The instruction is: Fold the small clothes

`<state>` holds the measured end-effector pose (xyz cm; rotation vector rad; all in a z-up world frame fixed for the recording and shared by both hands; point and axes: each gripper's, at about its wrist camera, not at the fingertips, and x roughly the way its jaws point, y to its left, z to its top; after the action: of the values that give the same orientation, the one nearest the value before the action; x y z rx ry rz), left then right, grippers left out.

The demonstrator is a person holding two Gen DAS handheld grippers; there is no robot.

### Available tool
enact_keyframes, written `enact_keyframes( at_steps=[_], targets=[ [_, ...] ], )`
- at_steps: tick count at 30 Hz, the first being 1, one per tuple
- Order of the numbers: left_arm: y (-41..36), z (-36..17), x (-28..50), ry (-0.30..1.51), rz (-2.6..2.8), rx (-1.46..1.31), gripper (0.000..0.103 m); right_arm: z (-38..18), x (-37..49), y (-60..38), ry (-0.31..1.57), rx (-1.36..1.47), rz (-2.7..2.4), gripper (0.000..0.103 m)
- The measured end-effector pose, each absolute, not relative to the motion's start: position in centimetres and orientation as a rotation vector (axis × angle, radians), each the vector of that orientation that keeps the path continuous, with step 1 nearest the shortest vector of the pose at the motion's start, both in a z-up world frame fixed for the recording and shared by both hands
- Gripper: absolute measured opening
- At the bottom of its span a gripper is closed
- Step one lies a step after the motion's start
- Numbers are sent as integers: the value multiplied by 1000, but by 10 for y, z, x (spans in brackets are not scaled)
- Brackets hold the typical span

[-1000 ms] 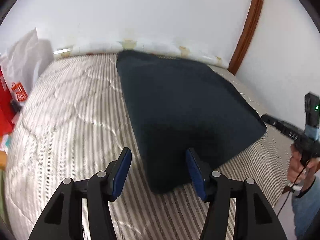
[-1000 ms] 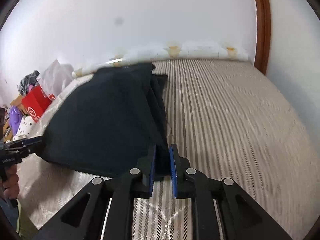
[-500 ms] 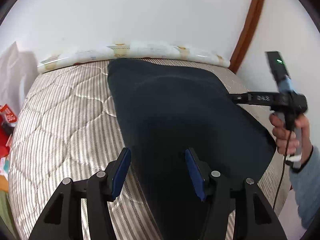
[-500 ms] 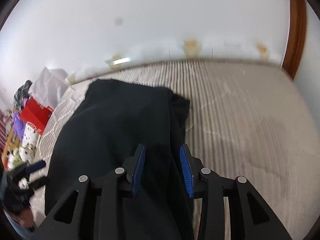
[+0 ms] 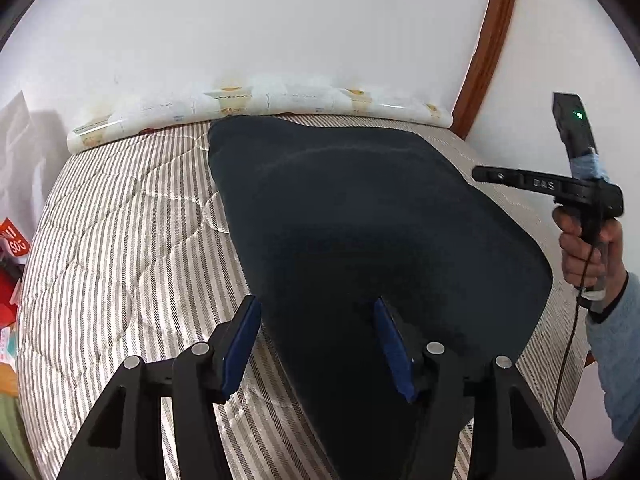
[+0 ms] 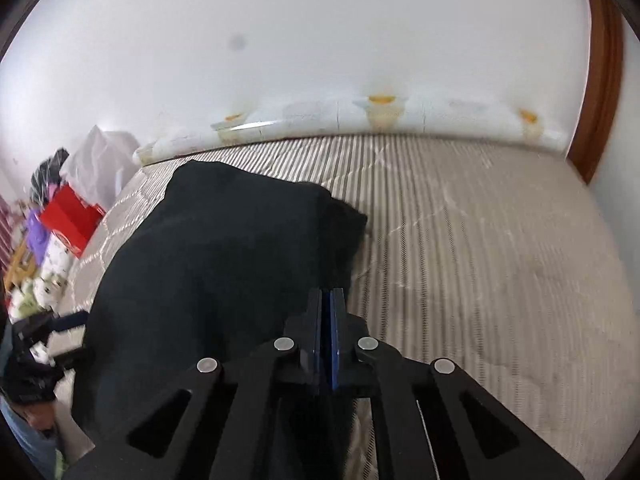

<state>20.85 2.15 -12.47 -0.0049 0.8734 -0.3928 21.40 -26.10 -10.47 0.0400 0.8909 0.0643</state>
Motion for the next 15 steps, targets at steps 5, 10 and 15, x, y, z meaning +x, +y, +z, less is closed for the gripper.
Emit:
enact_keyframes(
  at_steps=[5,10,15],
  targets=[
    [24,-125,202,881,-416,-51,55,-100,190,-272,891,148,116,42],
    [20,-130,202,898,-407,-65,56,-118,200,-268,910,208,111,36],
    [25,-129,202,929,-412,-107,56,-125,208,-270,883,200,156,7]
  ],
)
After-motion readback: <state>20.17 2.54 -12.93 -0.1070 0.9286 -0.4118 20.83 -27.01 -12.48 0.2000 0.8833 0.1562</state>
